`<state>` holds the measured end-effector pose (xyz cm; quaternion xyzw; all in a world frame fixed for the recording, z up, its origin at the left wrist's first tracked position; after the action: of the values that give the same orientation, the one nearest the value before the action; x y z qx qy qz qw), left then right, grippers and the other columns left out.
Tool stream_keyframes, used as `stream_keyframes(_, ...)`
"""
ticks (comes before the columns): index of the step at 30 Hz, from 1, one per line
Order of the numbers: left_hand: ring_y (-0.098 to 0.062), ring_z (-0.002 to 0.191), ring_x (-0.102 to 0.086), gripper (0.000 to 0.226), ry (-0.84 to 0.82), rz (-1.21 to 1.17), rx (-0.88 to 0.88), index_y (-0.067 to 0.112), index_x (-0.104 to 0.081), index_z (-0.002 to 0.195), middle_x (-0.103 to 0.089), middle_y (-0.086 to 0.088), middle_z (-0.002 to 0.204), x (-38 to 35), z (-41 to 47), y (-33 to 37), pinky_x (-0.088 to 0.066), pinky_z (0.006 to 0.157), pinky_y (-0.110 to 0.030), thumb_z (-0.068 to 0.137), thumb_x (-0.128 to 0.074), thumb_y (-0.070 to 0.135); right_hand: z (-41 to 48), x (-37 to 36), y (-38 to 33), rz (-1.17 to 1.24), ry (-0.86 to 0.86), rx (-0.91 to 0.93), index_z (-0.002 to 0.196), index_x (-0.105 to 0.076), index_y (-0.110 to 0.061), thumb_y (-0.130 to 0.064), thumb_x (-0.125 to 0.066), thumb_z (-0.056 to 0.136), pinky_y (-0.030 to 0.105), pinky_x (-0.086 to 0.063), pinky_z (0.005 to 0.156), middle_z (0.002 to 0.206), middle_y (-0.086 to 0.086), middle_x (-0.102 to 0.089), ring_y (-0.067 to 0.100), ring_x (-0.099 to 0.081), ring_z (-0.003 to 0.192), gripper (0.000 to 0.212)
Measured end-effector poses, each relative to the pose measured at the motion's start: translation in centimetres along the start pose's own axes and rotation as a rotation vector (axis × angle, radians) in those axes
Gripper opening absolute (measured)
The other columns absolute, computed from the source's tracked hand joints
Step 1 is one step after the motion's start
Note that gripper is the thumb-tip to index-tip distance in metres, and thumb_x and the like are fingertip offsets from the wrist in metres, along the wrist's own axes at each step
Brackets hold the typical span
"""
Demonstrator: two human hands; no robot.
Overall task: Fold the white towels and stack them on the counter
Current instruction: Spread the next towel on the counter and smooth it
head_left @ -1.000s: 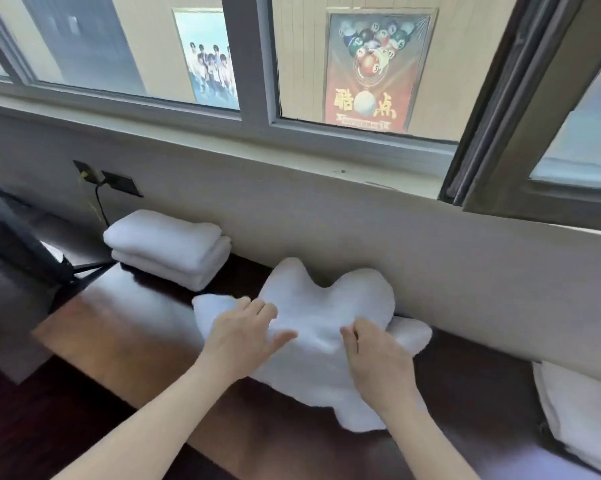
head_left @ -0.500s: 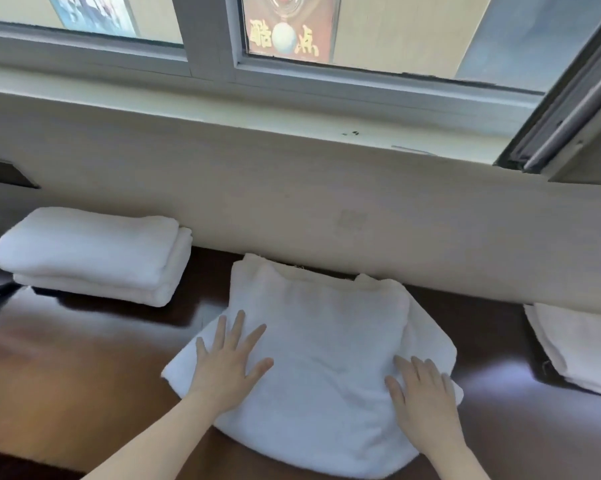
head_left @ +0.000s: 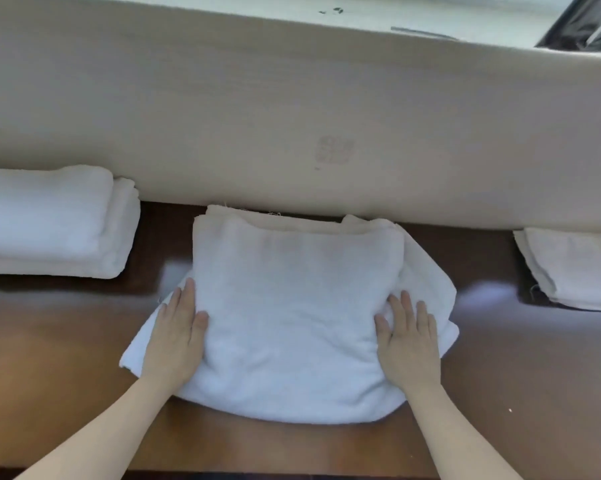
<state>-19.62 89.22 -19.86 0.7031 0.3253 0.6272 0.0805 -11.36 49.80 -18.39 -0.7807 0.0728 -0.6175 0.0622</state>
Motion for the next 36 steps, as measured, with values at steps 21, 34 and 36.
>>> stream_keyframes(21, -0.042, 0.135, -0.038, 0.089, 0.151, -0.143, 0.553, 0.011, -0.032, 0.152, -0.044, -0.017, 0.148, 4.2, -7.4, -3.1, -0.036, 0.105, -0.061, 0.085, -0.052, 0.066, -3.3, 3.9, 13.3, 0.56, 0.029, -0.497, 0.15, -0.033, -0.01, -0.033, -0.05, 0.1, 0.049, -0.041, 0.101, 0.14, 0.022, -0.052, 0.043, -0.047, 0.127, 0.058)
stream_keyframes(34, -0.028, 0.073, -0.058, 0.052, 0.011, -0.321, 0.579, 0.009, -0.062, 0.076, -0.066, -0.011, 0.078, 6.1, -4.8, 1.1, -0.046, 0.072, -0.044, 0.086, -0.064, 0.059, -2.7, 13.7, 8.0, 0.686, 0.139, -0.189, 0.123, -0.052, -0.027, -0.045, -0.046, 0.1, 0.033, -0.035, 0.076, 0.088, -0.014, -0.056, 0.011, -0.052, 0.082, 0.03)
stream_keyframes(36, -0.029, 0.074, -0.058, 0.048, 0.11, -0.357, 0.543, 0.01, -0.065, 0.079, -0.066, -0.013, 0.081, 7.5, -5.0, 1.2, -0.046, 0.073, -0.046, 0.088, -0.063, 0.057, -3.5, 17.8, 8.9, 0.687, 0.334, -0.151, 0.115, -0.055, -0.028, -0.043, -0.04, 0.104, 0.028, -0.032, 0.075, 0.09, -0.021, -0.055, 0.006, -0.048, 0.076, 0.024)
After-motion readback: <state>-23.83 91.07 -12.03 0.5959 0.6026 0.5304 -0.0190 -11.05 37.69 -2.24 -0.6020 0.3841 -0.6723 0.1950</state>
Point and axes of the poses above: each hand's wrist, its own z-axis towards the middle knuckle, its own x-axis out of the back of the hand, y = z × x, the point moved 8 cm from there along z, towards the middle knuckle
